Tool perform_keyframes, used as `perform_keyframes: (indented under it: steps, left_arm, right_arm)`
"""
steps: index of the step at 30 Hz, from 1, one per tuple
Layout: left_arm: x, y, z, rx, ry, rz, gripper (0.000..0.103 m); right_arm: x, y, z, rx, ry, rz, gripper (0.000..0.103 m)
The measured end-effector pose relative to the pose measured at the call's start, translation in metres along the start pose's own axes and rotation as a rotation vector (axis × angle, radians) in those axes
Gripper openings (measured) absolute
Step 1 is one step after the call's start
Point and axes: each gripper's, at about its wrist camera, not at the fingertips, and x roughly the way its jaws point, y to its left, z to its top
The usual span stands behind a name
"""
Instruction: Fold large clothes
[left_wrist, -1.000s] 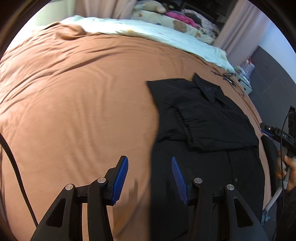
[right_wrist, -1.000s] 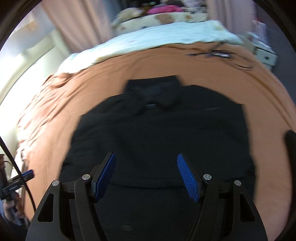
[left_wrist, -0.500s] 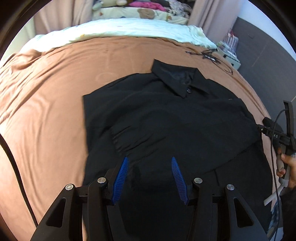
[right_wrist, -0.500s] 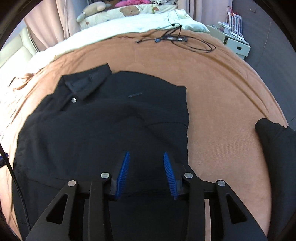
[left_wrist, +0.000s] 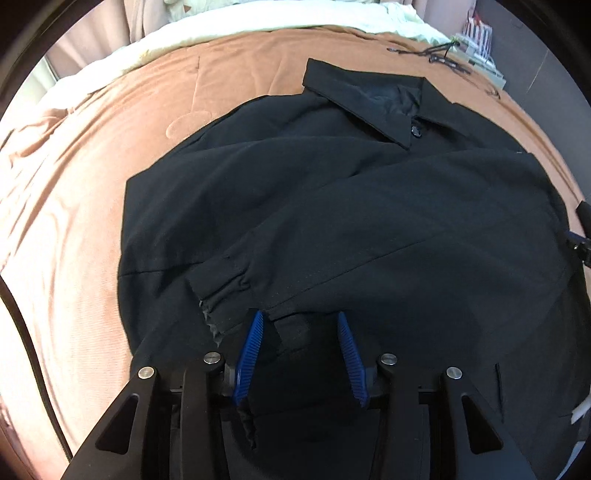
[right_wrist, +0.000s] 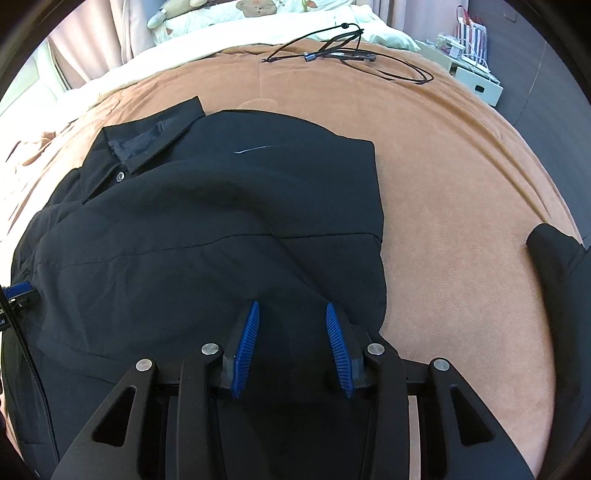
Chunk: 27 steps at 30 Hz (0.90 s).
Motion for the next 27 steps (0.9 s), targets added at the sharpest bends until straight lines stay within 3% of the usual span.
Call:
perform_keyframes:
  steps: [5, 6, 8, 13, 27]
  left_arm:
    - [-0.035, 0.014, -0.008, -0.021, -0.052, -0.038, 0.046]
    - [-0.04, 0.02, -0.012, -0.032, -0.054, -0.044, 0.046]
    - [-0.052, 0.032, -0.023, -0.061, -0.055, -0.062, 0.046]
    - [-0.082, 0.054, -0.057, -0.094, -0.081, -0.07, 0.068]
    - [-0.145, 0.088, -0.185, -0.18, -0.112, -0.117, 0.068]
  right_arm:
    - [-0.02, -0.011, -0.003, 0.057, 0.002, 0.024, 0.037]
    - [-0.026, -0.014, -0.005, 0.065, -0.006, 0.036, 0.041]
    - [-0.037, -0.022, -0.012, 0.083, -0.017, 0.061, 0.066]
    - [-0.062, -0.038, -0.04, 0.108, -0.023, 0.105, 0.067]
    - [-0.106, -0.085, -0.146, 0.152, 0.008, 0.246, 0.067]
